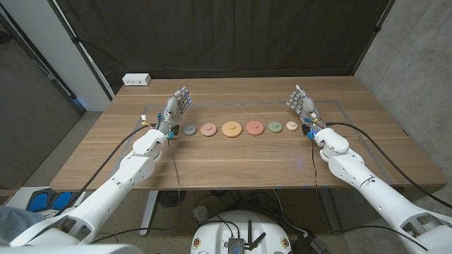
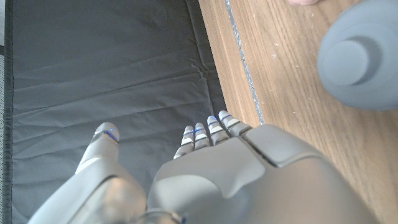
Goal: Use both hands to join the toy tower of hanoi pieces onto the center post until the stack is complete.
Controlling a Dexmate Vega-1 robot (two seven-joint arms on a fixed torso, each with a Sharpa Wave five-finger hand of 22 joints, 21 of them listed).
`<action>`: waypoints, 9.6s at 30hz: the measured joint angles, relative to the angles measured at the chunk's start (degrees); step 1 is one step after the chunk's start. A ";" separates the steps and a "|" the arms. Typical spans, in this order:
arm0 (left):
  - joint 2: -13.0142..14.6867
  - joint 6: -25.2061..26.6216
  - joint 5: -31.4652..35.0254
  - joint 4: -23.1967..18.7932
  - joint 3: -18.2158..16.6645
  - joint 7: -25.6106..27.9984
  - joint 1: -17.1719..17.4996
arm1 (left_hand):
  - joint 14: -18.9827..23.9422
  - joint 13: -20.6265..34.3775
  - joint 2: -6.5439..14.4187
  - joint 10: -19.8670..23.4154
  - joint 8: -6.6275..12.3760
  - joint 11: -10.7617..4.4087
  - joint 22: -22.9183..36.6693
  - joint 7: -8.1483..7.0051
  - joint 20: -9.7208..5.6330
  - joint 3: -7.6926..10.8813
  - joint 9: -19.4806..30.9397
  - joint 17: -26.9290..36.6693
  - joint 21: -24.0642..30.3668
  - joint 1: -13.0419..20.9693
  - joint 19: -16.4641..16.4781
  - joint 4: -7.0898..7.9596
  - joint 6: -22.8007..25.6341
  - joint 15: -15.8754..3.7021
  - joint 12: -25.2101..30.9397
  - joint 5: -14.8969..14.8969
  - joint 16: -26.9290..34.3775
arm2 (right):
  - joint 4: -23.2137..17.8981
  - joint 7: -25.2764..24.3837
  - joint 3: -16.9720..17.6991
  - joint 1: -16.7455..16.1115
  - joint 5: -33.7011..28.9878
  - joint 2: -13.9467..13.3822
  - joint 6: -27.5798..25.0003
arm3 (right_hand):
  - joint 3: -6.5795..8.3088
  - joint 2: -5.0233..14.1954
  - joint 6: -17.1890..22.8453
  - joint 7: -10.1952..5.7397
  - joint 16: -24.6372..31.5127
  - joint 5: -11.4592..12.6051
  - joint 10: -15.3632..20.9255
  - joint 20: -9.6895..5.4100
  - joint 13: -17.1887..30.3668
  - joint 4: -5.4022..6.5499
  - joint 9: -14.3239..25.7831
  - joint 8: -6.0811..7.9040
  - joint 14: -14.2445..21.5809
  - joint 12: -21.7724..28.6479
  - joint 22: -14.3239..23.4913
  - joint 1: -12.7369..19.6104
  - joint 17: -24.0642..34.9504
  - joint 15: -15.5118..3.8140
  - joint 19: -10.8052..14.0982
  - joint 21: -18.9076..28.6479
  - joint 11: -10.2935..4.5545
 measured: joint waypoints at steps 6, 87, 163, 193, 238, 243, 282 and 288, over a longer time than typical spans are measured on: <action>0.00 -0.04 0.20 -0.63 -0.13 0.90 0.43 | 2.74 0.00 0.00 1.00 0.00 -0.38 0.00 -0.37 0.67 0.00 0.00 0.01 1.20 0.00 2.98 0.00 0.37 -0.47 0.00 0.00 0.44 | -0.52 -1.15 0.05 -0.34 -0.65 -0.05 0.37 | -0.17 0.38 1.52 -0.88 1.66 0.00 1.95 0.45 0.00 -0.16 0.00 0.00 4.59 0.01 0.22 -0.38 0.27 -0.08 4.24 0.98 -0.45; -1.63 -0.91 4.80 -0.05 0.15 8.96 1.02 | 47.69 0.54 1.53 12.43 0.44 2.59 13.39 1.57 -0.75 -1.01 0.25 15.70 24.77 4.53 39.97 -0.99 8.66 -5.14 0.54 0.21 25.19 | 2.54 -8.51 -1.64 1.93 -5.61 3.83 0.70 | 0.91 1.81 13.90 -3.45 46.90 0.22 18.43 -10.77 8.45 -2.24 1.32 1.50 52.02 3.33 21.16 3.78 41.93 -10.46 43.10 33.19 -0.22; 6.03 14.96 23.97 -13.03 2.31 26.37 3.59 | 52.85 2.92 -4.45 13.91 1.54 -4.50 21.19 -1.51 -3.56 -0.66 1.60 27.65 40.02 42.45 44.91 -1.74 13.18 -6.83 1.33 7.03 48.54 | -11.84 -25.04 -4.30 -0.68 -20.63 -1.58 -16.87 | 13.76 -7.77 16.40 -6.01 72.78 6.42 16.43 -12.63 10.27 -4.41 2.00 0.39 56.69 -0.94 24.34 28.29 48.67 -13.19 46.11 39.52 -8.01; 9.29 30.42 41.29 -20.77 5.98 36.20 4.03 | 54.83 3.45 -4.54 14.74 1.98 -4.69 21.46 -1.49 -3.97 -3.62 1.59 27.18 42.57 43.42 46.36 -0.73 13.78 -7.53 1.33 7.03 51.35 | -19.26 -29.05 -8.62 0.00 -35.72 -5.92 -28.70 | 14.47 -7.91 15.90 -8.36 68.59 5.99 14.22 -11.10 11.40 -3.69 2.39 0.39 50.24 -0.90 21.52 32.20 47.27 -10.22 42.93 38.41 -8.45; 12.21 43.31 61.51 -23.33 12.97 35.35 0.91 | 55.81 3.71 -4.53 16.16 1.99 -5.48 21.30 -2.11 -4.07 -6.91 1.57 25.87 45.01 43.43 46.84 -0.25 14.39 -7.96 1.66 7.03 53.63 | -25.92 -28.52 -15.38 1.17 -55.93 -8.20 -41.99 | 14.06 -6.86 15.91 -7.12 65.48 5.27 11.24 -9.87 12.28 -3.29 2.37 0.65 46.52 -1.15 19.40 33.25 46.12 -8.96 40.07 38.41 -7.51; 12.92 44.43 62.16 -24.45 13.20 33.68 0.76 | 55.81 3.70 -4.53 16.16 1.99 -5.48 21.30 -2.42 -4.07 -7.38 1.57 25.80 45.25 44.02 46.84 -0.24 14.71 -7.96 1.66 7.02 53.64 | -27.08 -25.96 -16.10 1.76 -57.48 -8.83 -44.06 | 13.90 -6.87 16.13 -6.90 65.00 5.06 11.24 -10.08 12.68 -3.13 2.37 0.65 46.25 -1.05 19.12 33.25 45.78 -8.69 39.87 38.41 -7.51; 18.84 63.25 64.36 -35.19 18.04 12.87 -4.47 | 58.18 4.51 -2.87 23.96 4.00 -6.09 20.28 -1.62 -4.48 -9.90 1.86 24.75 49.10 45.69 47.88 -0.40 23.11 -8.88 2.98 7.03 57.64 | -35.12 -4.21 -22.16 9.49 -60.26 -14.09 -62.15 | 12.75 -5.05 16.84 -6.20 63.05 5.06 11.96 -9.14 15.10 -3.34 2.91 1.10 44.41 -0.22 17.54 35.06 45.27 -8.08 38.12 40.12 -7.24; 20.03 66.04 65.87 -36.21 20.04 8.90 -6.42 | 58.17 4.77 -2.50 24.24 4.00 -6.01 20.24 -1.91 -4.48 -10.06 1.85 24.48 49.48 46.06 47.87 -0.24 23.40 -8.88 2.98 7.03 57.86 | -35.89 -1.66 -23.35 10.86 -60.72 -14.80 -64.29 | 12.46 -4.60 16.84 -6.20 63.05 5.06 12.27 -8.95 15.60 -3.15 3.19 1.10 44.41 -0.23 17.28 35.55 45.49 -8.08 37.51 40.60 -7.54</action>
